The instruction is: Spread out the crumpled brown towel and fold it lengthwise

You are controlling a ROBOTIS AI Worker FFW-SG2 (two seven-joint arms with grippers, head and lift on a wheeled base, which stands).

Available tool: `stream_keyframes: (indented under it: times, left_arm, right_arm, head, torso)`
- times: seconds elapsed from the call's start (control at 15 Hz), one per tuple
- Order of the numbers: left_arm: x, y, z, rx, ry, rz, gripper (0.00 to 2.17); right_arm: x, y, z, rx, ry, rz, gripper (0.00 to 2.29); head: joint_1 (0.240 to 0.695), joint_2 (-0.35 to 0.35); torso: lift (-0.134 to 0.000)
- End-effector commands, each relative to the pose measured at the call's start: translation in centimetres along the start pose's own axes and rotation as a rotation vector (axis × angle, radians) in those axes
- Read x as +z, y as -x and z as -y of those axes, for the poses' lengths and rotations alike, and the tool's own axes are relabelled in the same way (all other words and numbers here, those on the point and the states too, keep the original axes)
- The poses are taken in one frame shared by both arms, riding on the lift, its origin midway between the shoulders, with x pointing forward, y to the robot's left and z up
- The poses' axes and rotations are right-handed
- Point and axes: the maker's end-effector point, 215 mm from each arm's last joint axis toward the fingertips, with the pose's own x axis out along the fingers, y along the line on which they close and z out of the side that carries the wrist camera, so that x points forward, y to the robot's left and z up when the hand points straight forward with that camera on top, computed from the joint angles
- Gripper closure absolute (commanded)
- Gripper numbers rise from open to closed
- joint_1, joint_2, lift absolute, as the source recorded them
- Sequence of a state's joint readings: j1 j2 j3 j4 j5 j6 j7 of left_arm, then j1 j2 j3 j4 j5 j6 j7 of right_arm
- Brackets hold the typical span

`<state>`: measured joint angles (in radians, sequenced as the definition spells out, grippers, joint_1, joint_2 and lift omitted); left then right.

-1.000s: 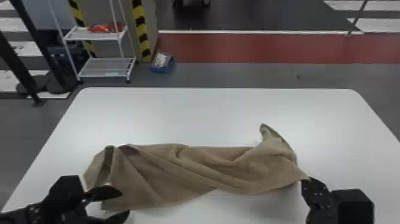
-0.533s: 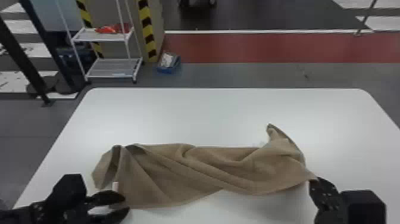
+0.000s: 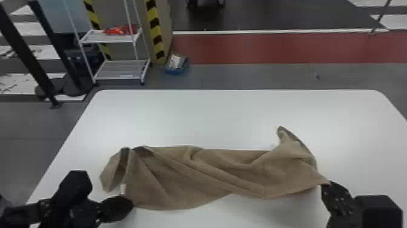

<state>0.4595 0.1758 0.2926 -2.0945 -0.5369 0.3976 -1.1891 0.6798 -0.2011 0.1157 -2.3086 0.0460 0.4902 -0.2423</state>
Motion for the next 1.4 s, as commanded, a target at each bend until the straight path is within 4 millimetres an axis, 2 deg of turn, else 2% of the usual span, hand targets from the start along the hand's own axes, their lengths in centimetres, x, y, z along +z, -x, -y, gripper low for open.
stream_keyframes:
  times: [0.0,0.27,0.47,0.53,0.6,0.73,0.93,1.0,1.33]
  left_arm:
    - [0.8,1.1,-1.0,0.027,0.029,0.02,1.34]
    - [5.1,5.2,-3.0,0.114,0.111,0.13,1.34]
    - [7.4,6.7,-4.3,0.175,0.157,0.183,1.34]
    - [8.1,7.3,-5.4,0.206,0.173,0.204,1.34]
    - [8.8,7.9,-6.2,0.226,0.182,0.223,1.34]
    - [10.0,9.9,-8.1,0.263,0.207,0.264,1.34]
    - [11.0,12.6,-10.2,0.304,0.242,0.31,1.34]
    - [10.6,13.5,-10.7,0.314,0.255,0.317,1.34]
    - [9.9,15.5,-11.7,0.347,0.275,0.337,1.34]
  right_arm:
    - [0.2,0.0,0.2,-0.003,0.001,0.004,1.28]
    - [2.0,-0.2,2.6,-0.023,0.031,0.02,1.29]
    - [4.4,-0.3,3.5,-0.01,0.055,0.058,1.28]
    - [4.7,-0.3,4.0,-0.003,0.063,0.061,1.28]
    - [5.8,-0.5,4.9,-0.013,0.059,0.067,1.28]
    - [6.8,-0.9,6.9,-0.044,0.064,0.05,1.28]
    - [7.7,-1.7,9.3,-0.079,0.051,0.023,1.28]
    - [8.2,-1.9,9.7,-0.081,0.038,0.033,1.28]
    - [11.6,-3.0,11.7,-0.096,-0.023,0.08,1.28]
  head:
    - [0.695,0.072]
    - [0.695,0.073]
    - [0.695,0.061]
    - [0.695,0.058]
    - [0.695,0.057]
    - [0.695,0.052]
    - [0.695,0.041]
    - [0.695,0.037]
    - [0.695,0.044]
  torso:
    - [-0.12]
    - [-0.12]
    - [-0.12]
    - [-0.12]
    - [-0.12]
    - [-0.12]
    - [-0.12]
    - [-0.12]
    - [-0.12]
